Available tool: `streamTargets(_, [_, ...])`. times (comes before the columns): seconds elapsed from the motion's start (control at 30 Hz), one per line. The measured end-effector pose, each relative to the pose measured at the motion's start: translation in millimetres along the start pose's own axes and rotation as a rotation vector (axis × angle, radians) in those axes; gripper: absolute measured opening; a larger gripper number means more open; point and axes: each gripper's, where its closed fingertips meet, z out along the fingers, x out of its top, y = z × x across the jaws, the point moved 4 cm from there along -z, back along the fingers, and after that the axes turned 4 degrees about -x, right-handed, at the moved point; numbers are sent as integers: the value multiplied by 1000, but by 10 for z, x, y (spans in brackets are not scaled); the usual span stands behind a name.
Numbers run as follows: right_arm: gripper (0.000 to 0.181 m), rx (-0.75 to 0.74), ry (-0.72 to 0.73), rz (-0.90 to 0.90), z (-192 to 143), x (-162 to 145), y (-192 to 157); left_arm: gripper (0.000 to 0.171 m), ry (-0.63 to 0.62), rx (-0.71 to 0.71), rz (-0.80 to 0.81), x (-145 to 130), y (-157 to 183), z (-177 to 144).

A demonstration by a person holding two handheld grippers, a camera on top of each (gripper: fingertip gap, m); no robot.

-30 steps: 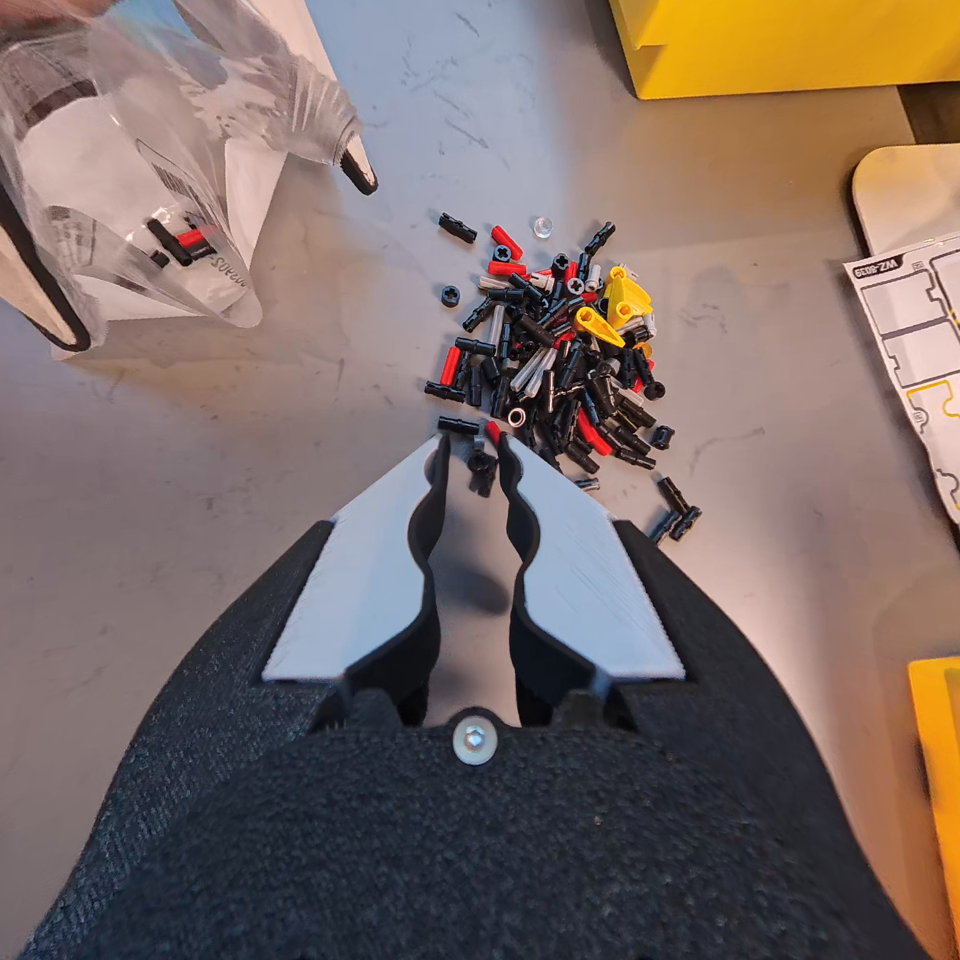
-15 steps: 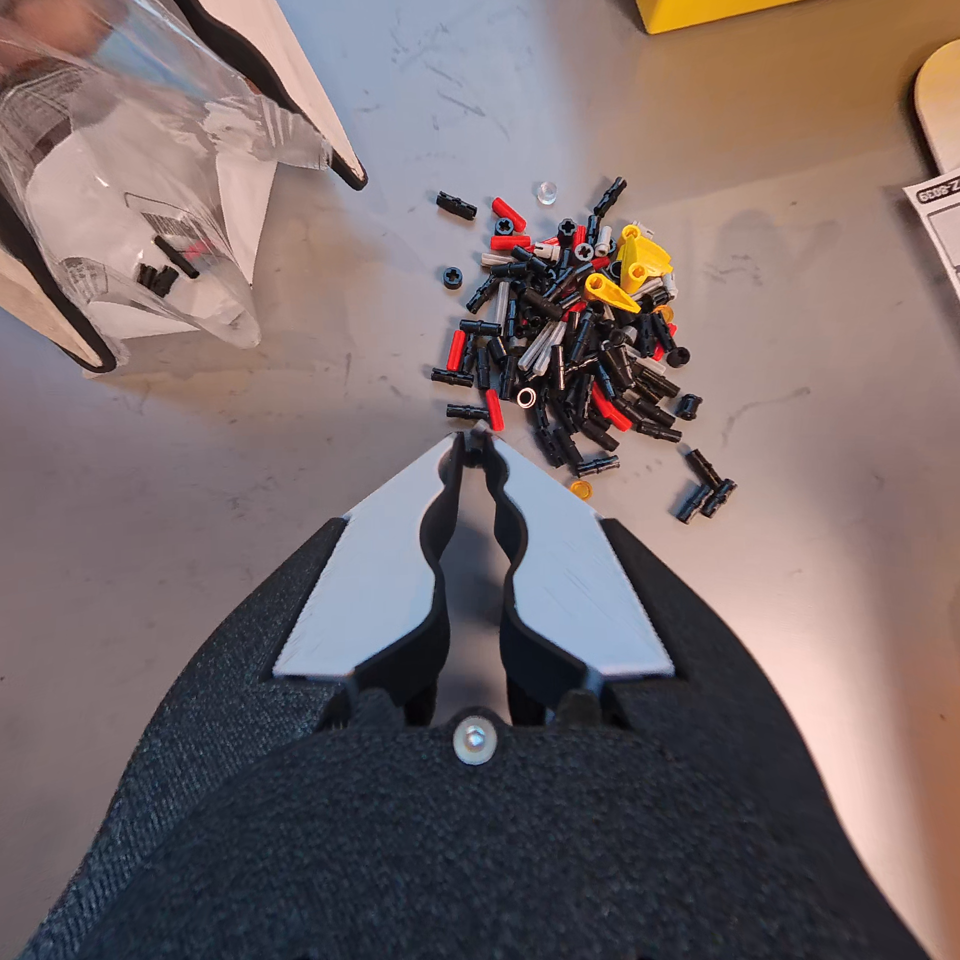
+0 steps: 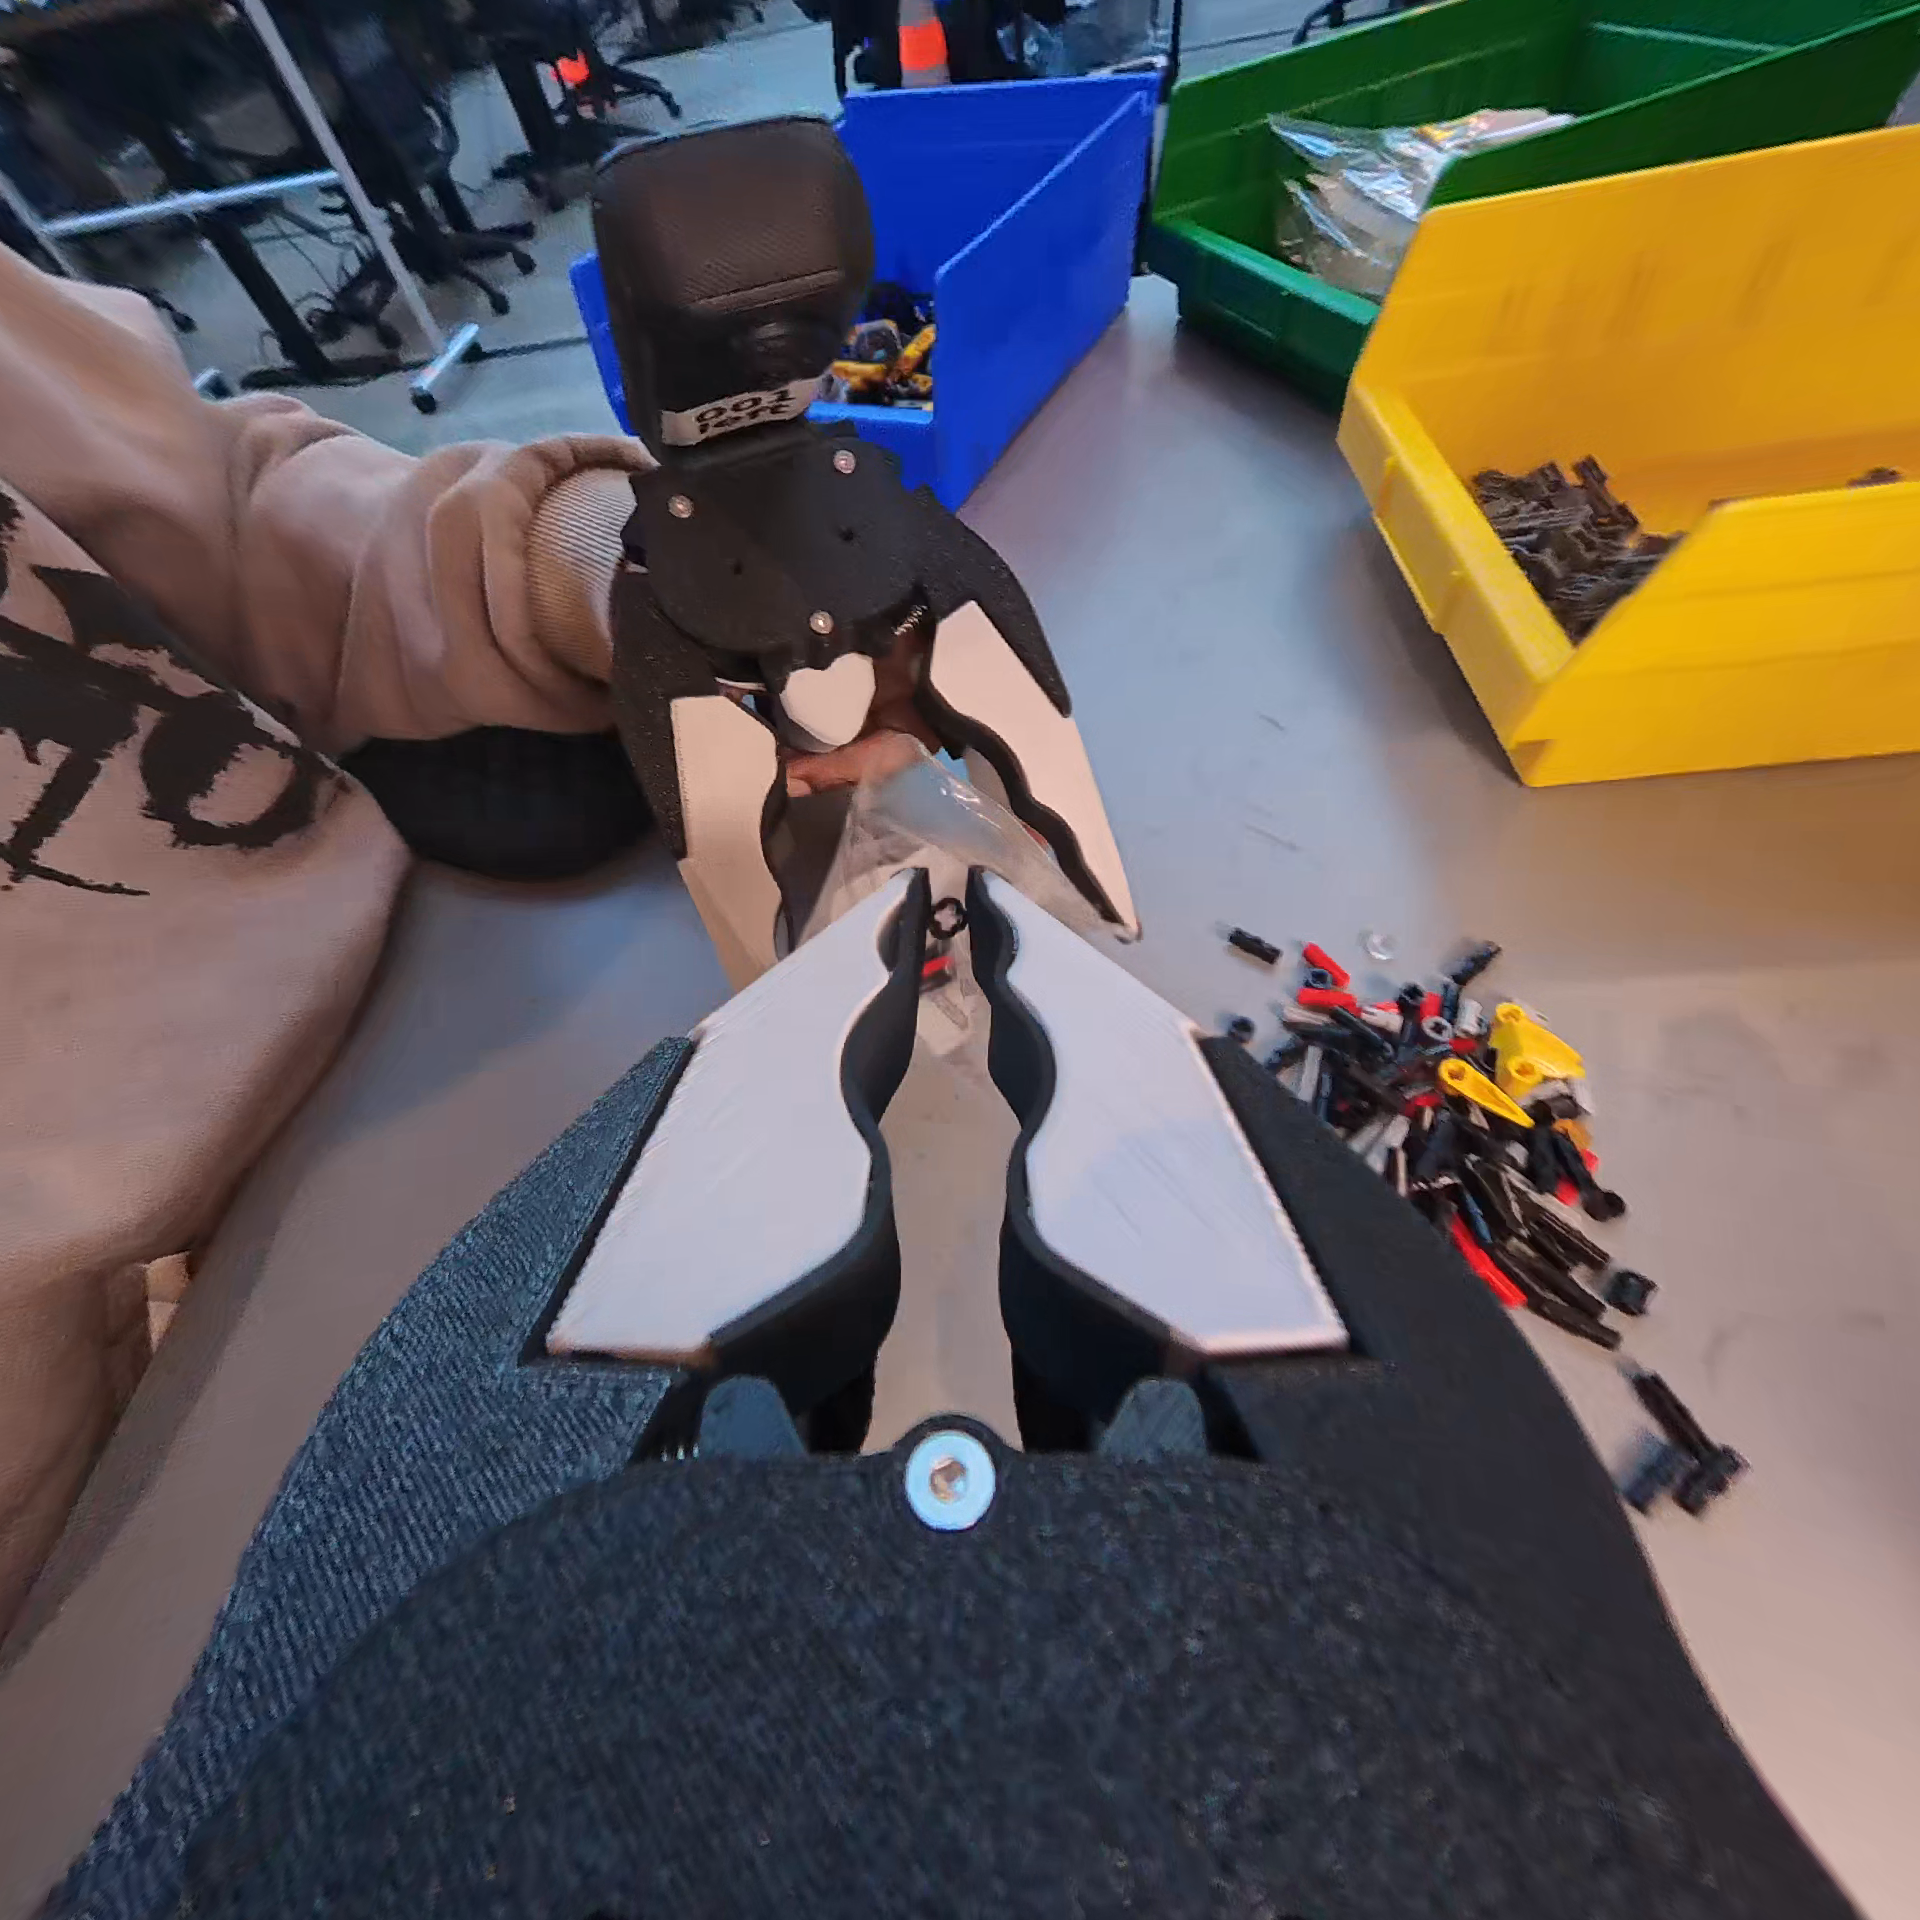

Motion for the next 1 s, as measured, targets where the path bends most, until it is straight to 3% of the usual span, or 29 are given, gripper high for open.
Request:
streamTargets(0.2, [14, 39, 27, 3, 105, 27, -96, 97, 8, 2, 5, 10, 7, -9])
streamTargets(0.43, [18, 22, 147, 16, -192, 144, 41, 97, 19, 0, 0, 18, 2, -23])
streamTargets(0.53, [17, -142, 44, 10, -301, -57, 353, 97, 33, 11, 3, 33, -20, -38])
streamTargets(0.83, [17, -319, -366, -6, -71, -825, 664, 99, 22, 31, 2, 25, -45, -29])
streamTargets(1.0, [14, -342, -394, 29, 8, -836, 699, 99, 19, 36, 6, 19, -47, -35])
